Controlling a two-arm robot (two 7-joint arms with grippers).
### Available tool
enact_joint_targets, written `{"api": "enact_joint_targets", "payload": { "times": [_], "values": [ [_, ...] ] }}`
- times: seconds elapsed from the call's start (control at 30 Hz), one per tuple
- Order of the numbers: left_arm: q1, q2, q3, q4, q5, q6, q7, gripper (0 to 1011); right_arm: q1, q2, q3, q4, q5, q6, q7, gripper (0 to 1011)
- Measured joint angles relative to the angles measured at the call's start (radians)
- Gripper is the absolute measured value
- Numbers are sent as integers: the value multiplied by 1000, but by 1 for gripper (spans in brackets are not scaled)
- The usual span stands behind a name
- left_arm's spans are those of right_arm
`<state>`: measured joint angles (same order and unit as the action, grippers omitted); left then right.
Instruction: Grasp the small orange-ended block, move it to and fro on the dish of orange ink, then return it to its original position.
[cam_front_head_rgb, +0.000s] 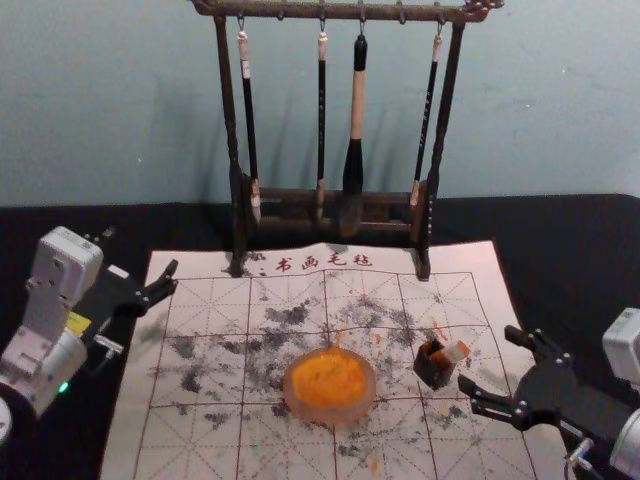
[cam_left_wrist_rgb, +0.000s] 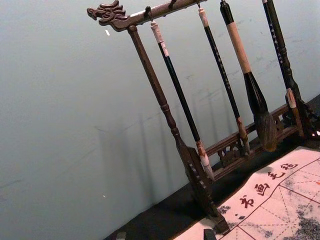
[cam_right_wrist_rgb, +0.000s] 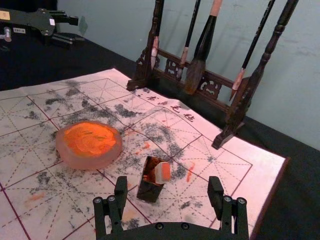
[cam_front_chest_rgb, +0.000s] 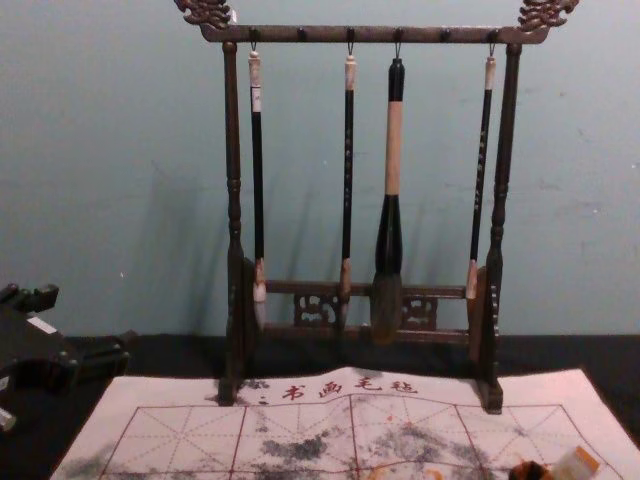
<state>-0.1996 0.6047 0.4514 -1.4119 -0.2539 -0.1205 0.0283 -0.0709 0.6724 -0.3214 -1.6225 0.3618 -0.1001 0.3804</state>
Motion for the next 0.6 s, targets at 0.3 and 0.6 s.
{"api": "enact_joint_targets", "payload": {
  "times": [0.3,0.6],
  "values": [
    [0,0,0,0,0,0,0,1001,26,-49,6,52,13,1,40,1003],
    [0,0,0,0,0,0,0,1001,17,-107,25,104,16,-68,48,1002]
  ]
}}
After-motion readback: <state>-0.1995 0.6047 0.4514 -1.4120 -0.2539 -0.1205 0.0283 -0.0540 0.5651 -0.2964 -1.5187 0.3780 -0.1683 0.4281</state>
